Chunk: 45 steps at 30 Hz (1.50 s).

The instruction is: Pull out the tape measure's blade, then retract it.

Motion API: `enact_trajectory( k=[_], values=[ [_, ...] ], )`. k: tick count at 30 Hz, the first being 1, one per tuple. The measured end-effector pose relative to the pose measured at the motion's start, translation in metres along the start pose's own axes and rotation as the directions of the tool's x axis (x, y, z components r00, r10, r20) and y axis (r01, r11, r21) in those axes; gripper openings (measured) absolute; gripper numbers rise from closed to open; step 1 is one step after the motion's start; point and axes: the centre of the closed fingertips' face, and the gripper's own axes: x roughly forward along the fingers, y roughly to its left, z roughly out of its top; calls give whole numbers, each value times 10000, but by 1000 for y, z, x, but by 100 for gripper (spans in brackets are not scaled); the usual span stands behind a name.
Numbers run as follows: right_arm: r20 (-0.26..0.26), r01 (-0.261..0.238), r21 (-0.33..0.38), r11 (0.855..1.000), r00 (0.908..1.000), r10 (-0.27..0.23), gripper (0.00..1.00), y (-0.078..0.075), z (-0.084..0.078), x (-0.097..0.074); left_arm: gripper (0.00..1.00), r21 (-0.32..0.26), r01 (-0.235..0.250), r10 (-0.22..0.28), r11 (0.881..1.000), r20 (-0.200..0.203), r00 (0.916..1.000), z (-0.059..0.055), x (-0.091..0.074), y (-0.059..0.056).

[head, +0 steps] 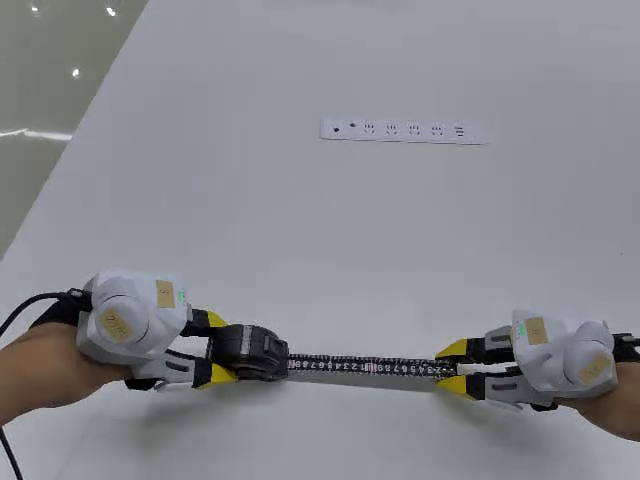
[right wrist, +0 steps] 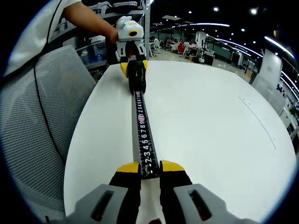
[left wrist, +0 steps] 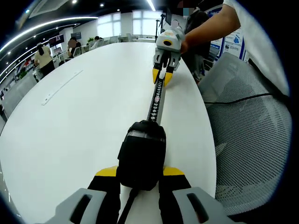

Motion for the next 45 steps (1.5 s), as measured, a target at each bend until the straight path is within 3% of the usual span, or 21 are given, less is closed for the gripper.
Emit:
enact_trajectory(
  k=[34,45],
  values=[
    [-526,319,341,9989,9982,-301,12,-8,-36,-35,28,-47,14,-14,10000,-28,10000,1,0,0],
    [-547,296,604,9977,9982,-263,13,-6,-40,-32,29,-7,-67,67,10000,-134,9999,1,1,-1]
  ],
)
